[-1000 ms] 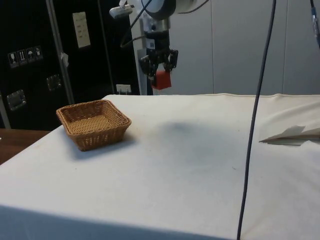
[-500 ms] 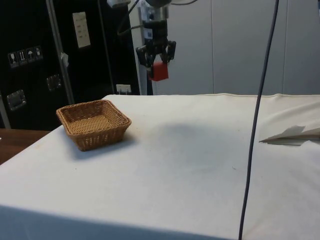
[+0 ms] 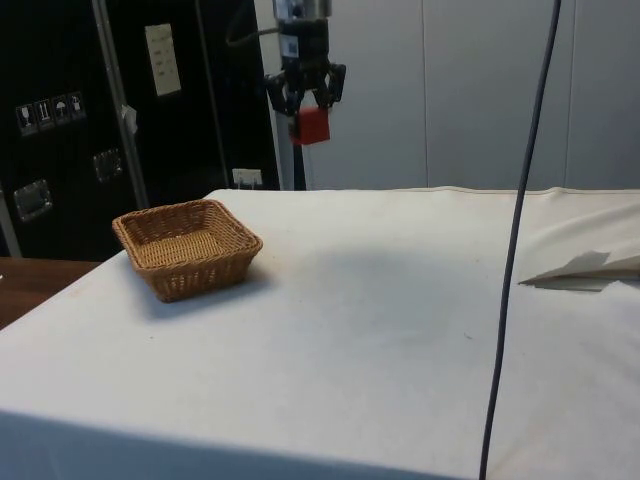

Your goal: Pick up the cube and place it into the basket.

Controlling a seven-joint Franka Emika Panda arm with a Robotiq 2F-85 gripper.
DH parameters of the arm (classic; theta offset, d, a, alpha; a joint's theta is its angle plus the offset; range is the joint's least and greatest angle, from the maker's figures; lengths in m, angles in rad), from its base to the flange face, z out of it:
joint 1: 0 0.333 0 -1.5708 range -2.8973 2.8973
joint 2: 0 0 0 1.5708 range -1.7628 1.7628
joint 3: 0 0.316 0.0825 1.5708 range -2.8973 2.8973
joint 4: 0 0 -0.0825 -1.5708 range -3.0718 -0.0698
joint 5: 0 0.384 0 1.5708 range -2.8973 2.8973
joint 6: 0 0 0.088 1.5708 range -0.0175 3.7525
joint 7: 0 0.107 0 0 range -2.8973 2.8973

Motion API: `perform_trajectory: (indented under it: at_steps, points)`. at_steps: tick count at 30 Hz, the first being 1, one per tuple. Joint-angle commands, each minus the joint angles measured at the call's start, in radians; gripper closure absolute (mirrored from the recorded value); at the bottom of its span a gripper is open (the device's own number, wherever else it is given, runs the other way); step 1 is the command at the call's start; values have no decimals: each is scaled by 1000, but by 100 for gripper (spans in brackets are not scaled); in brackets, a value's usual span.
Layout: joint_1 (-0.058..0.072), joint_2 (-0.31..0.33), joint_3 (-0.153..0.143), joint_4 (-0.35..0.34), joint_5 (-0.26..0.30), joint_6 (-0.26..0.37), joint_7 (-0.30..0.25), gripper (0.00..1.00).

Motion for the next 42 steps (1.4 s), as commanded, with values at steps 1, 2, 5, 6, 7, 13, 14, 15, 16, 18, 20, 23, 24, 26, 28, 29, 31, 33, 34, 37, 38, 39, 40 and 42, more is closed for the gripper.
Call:
perform_trajectory:
  at_steps: [1,2,5,6,7,13,14,15,16,18,20,23,24,26,28,29,31,33,34,37,38,39,40,42]
  points:
    - [3,-5,-2,4,-8,-12,8,100]
    - [3,-6,-1,8,-8,-16,8,100]
    - [5,-9,1,20,-8,-29,10,100]
    - [5,-10,1,24,-8,-32,10,100]
    - [6,-12,4,31,-8,-40,13,100]
    - [7,-14,11,51,-8,-58,19,100]
    - [8,-15,12,54,-8,-61,20,100]
    - [8,-14,13,59,-7,-65,22,100]
    - [9,-14,14,64,-7,-69,23,100]
    - [5,-9,19,70,0,-66,15,100]
    - [10,-13,22,82,-6,-83,28,100]
    - [10,-10,30,99,-5,-94,33,100]
    - [10,-9,32,103,-4,-96,34,100]
    - [6,-9,35,103,0,-91,25,100]
    - [9,-7,38,115,-3,-102,34,100]
    - [9,-6,39,118,-2,-104,34,100]
    - [9,-5,43,125,-2,-106,33,100]
    - [9,-2,48,134,0,-108,30,100]
    - [8,-1,50,137,0,-108,29,100]
    - [8,1,54,143,1,-109,27,100]
    - [8,3,56,146,2,-109,25,100]
    - [7,6,59,152,3,-109,21,100]
    - [8,8,60,155,3,-110,20,100]
    - [7,12,64,163,4,-110,16,100]
